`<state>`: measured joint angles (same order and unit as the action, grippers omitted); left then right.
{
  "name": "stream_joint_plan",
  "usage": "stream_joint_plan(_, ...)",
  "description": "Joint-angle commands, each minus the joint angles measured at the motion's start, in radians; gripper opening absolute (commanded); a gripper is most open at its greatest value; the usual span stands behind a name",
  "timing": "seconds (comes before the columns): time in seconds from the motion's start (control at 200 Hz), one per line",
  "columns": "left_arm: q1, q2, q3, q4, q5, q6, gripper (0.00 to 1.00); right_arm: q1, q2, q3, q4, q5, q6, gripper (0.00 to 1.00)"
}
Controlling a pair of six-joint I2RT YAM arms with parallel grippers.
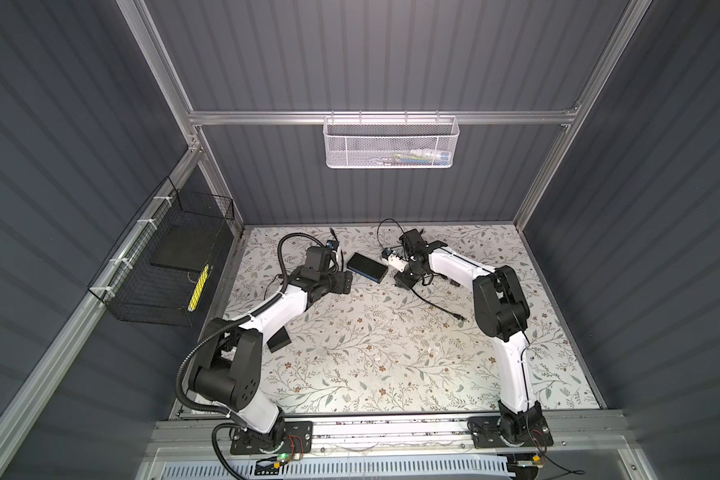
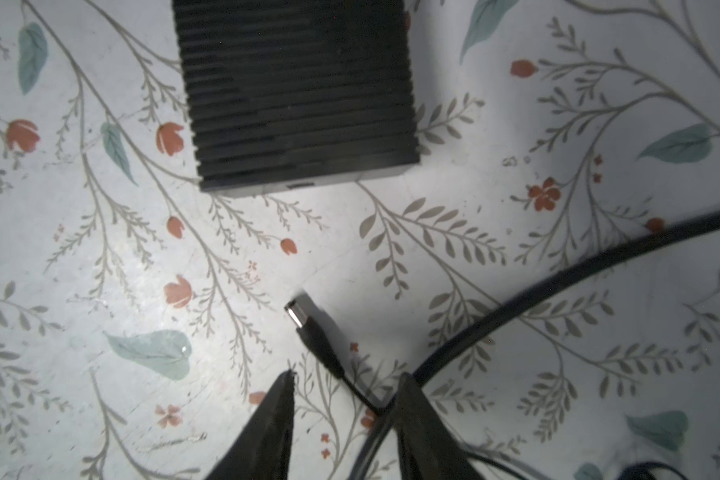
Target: Insert the plug into the switch port
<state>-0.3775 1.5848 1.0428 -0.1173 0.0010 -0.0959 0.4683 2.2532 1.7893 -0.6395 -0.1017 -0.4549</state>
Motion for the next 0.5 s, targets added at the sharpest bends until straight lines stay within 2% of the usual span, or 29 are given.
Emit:
stream_joint_plan(0.0, 0.025, -0.051, -0.028, -0.02, 0.022, 0.025, 0.87, 0.012, 0.039, 0.047, -0.081, 0.025, -0.037, 0.39)
stream_joint_plan(0.32, 0.07, -0.086, -0.061, -0.024, 0.044, 0.032, 0.86, 0.043, 0.084, 0.064, -0.111, 0.072, -0.059, 0.27)
stream_joint_plan(0.495, 0.075, -0.093, -0.065, -0.028, 0.045, 0.037, 0.85, 0.056, 0.093, 0.068, -0.111, 0.108, -0.049, 0.11)
